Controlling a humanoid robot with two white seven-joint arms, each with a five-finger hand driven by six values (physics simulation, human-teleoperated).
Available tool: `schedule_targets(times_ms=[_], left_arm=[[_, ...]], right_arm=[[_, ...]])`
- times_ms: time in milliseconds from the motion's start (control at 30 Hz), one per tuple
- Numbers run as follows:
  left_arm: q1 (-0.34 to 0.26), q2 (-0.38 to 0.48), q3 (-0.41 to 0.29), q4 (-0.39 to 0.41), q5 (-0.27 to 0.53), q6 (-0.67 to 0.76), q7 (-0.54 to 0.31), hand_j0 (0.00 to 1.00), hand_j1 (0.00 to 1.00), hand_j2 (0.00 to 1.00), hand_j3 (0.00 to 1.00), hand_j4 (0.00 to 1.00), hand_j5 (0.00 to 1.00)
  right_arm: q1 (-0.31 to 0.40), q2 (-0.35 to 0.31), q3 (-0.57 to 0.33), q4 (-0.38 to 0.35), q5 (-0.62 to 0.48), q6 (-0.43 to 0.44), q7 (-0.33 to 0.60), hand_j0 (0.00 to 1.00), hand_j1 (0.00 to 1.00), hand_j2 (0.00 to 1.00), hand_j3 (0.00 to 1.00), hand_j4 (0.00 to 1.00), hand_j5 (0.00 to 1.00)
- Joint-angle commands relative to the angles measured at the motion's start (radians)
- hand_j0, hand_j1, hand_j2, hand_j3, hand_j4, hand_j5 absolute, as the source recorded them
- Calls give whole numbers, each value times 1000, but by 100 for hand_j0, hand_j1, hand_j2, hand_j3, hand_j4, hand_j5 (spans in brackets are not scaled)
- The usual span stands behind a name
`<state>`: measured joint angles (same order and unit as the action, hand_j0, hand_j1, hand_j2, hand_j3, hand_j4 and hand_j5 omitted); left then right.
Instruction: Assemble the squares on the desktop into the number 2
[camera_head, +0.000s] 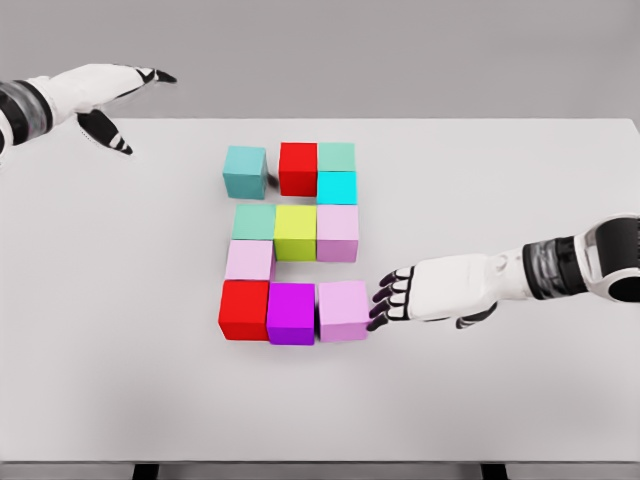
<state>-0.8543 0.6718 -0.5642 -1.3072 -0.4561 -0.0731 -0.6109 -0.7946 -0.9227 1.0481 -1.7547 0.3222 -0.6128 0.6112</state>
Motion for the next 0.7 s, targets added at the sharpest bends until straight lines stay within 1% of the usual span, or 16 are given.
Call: schedule_targets(times_ms=[0, 33, 67, 100, 133, 167, 233, 267, 300, 367, 433, 467, 533, 567, 667], left_arm=[[-11, 52, -109, 9, 4, -90, 0, 100, 100, 100, 100, 100, 100], [-34, 61, -149, 16, 2, -90, 0, 100, 100, 100, 100, 100, 100], [-110, 63, -279, 66, 13, -91, 0, 100, 100, 100, 100, 100, 100], [-178, 58, -391, 117, 51, -122, 0, 100, 100, 100, 100, 100, 100], [-230, 58, -477, 160, 102, -169, 0, 100, 100, 100, 100, 100, 100], [-293, 58, -589, 206, 157, -223, 0, 100, 100, 100, 100, 100, 100], [-356, 55, -729, 249, 223, -238, 0, 100, 100, 100, 100, 100, 100], [-362, 52, -758, 261, 226, -238, 0, 100, 100, 100, 100, 100, 100], [-367, 46, -766, 276, 228, -241, 0, 100, 100, 100, 100, 100, 100], [-371, 43, -793, 283, 226, -243, 0, 100, 100, 100, 100, 100, 100], [-377, 22, -812, 292, 215, -248, 0, 100, 100, 100, 100, 100, 100], [-387, -6, -824, 318, 209, -248, 0, 100, 100, 100, 100, 100, 100], [-390, -75, -826, 396, 179, -248, 0, 100, 100, 100, 100, 100, 100], [-390, -93, -826, 414, 174, -248, 0, 100, 100, 100, 100, 100, 100], [-390, -106, -826, 414, 163, -248, 0, 100, 100, 100, 100, 100, 100]], right_arm=[[0, 4, 4, 0, -5, 2, 0, 100, 100, 100, 100, 100, 100], [0, 4, 4, 0, -5, 2, 0, 100, 100, 100, 100, 100, 100], [0, 2, 4, 0, -5, 2, 0, 100, 100, 100, 100, 100, 100], [0, -1, 4, 0, -5, 2, 0, 100, 100, 100, 100, 100, 100], [0, -5, 3, 0, -5, 2, 0, 100, 100, 100, 100, 100, 100], [0, -8, 3, 0, -5, 2, 0, 100, 100, 100, 100, 100, 100], [0, -12, 3, 1, -5, 2, 0, 100, 100, 100, 100, 100, 100], [0, -16, 3, 0, -5, 2, 0, 100, 100, 100, 100, 100, 100], [0, -16, 3, 0, -5, 2, 0, 100, 100, 100, 100, 100, 100], [-2, -16, 3, 0, -5, 2, 0, 100, 100, 100, 100, 100, 100], [-3, -15, 3, 1, -5, 2, 0, 100, 100, 100, 100, 100, 100], [-5, -15, 3, 1, -5, 2, 0, 100, 100, 100, 100, 100, 100], [-5, -15, 3, 1, -5, 2, 0, 100, 100, 100, 100, 100, 100], [-6, -15, 1, 4, -5, 2, 0, 100, 100, 100, 100, 100, 100], [-6, -12, 3, 9, 0, 2, 0, 100, 100, 100, 100, 100, 100]])
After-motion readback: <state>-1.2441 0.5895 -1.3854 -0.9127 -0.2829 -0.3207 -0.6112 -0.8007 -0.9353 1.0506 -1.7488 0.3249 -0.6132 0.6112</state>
